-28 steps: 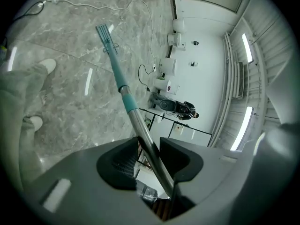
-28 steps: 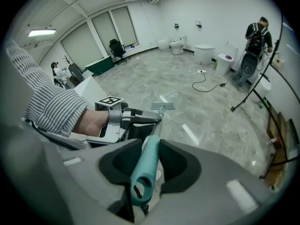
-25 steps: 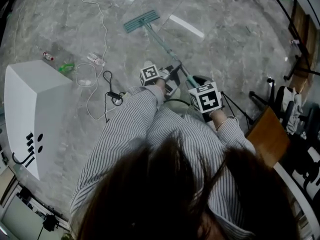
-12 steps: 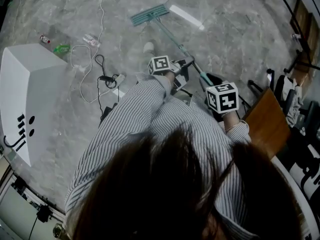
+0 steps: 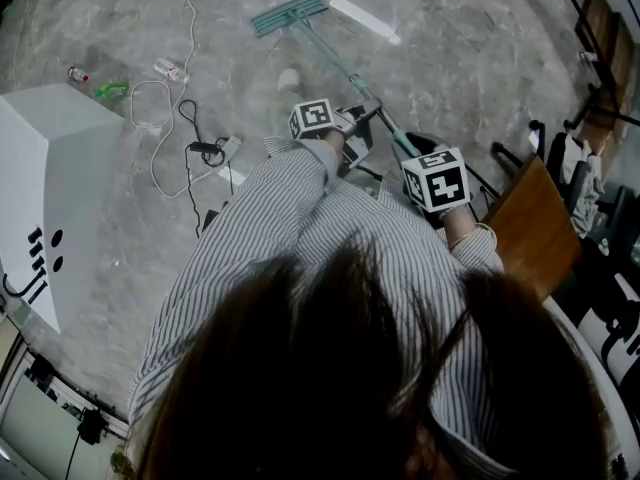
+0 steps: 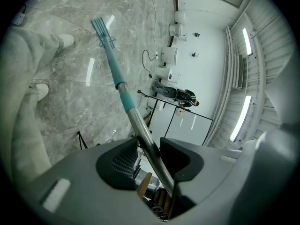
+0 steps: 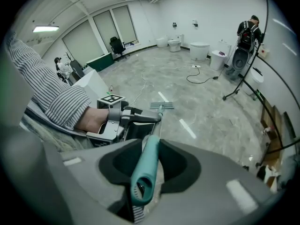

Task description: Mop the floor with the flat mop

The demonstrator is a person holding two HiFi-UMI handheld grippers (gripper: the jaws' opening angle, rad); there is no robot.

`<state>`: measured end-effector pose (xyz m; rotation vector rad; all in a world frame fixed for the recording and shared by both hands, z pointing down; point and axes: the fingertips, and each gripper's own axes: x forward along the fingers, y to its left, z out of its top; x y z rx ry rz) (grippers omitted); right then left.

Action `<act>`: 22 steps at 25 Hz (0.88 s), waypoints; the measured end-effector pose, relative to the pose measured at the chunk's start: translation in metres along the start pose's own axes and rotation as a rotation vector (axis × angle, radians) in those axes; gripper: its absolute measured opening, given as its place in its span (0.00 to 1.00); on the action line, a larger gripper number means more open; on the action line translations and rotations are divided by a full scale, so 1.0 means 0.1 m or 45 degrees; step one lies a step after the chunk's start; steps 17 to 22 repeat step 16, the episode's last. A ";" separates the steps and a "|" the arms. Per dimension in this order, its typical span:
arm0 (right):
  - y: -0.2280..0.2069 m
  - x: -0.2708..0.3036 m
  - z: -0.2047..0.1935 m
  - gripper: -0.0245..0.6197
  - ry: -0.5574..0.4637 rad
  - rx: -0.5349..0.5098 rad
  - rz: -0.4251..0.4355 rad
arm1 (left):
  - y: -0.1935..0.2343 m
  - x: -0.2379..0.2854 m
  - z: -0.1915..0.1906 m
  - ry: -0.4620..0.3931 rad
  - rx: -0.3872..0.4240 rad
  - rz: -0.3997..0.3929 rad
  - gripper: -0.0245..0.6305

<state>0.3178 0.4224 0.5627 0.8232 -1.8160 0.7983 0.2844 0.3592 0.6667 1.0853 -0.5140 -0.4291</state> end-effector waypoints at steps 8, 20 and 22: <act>0.00 0.01 -0.02 0.22 0.016 -0.019 -0.002 | 0.06 0.01 0.01 0.004 0.019 0.008 0.25; -0.04 0.02 -0.02 0.22 0.024 -0.014 -0.001 | -0.02 0.03 -0.03 0.008 -0.032 -0.012 0.25; -0.04 0.02 -0.02 0.22 0.024 -0.014 -0.001 | -0.02 0.03 -0.03 0.008 -0.032 -0.012 0.25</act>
